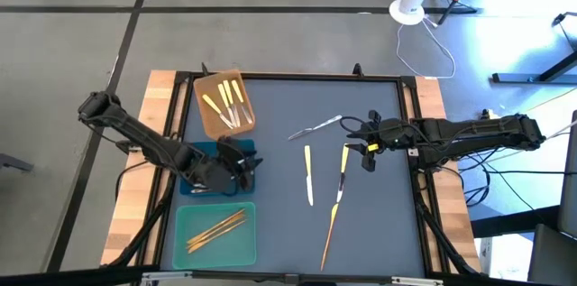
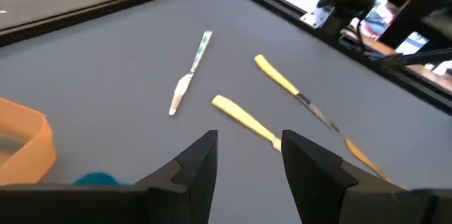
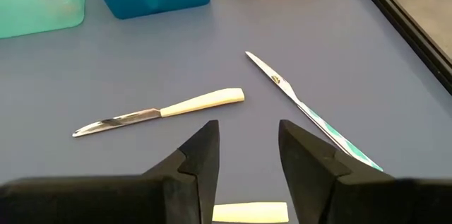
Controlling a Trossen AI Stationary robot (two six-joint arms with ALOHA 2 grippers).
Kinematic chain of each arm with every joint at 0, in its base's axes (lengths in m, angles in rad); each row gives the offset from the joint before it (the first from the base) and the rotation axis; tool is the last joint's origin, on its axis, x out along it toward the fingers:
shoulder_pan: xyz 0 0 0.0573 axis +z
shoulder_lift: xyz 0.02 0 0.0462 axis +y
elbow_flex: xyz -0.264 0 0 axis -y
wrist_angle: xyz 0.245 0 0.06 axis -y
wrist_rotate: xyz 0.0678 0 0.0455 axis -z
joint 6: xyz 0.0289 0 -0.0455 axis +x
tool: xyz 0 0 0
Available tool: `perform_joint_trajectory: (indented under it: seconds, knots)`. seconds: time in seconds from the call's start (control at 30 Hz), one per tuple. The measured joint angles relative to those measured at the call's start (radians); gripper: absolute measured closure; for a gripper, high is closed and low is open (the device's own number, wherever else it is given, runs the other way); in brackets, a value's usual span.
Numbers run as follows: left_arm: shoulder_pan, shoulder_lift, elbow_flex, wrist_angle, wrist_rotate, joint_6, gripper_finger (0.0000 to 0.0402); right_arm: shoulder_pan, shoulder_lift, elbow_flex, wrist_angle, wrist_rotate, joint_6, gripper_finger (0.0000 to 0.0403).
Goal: Sort silverware by color (type)
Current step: Put the yellow knife into the orange bin
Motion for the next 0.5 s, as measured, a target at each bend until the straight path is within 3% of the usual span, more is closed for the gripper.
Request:
perform_joint_trajectory:
  seconds: [0.5]
  knots:
    - [-0.002, 0.000, -0.048, 0.053, 0.000, -0.002, 0.0250, 0.000, 0.000, 0.000, 0.130, -0.085, 0.002, 0.0269]
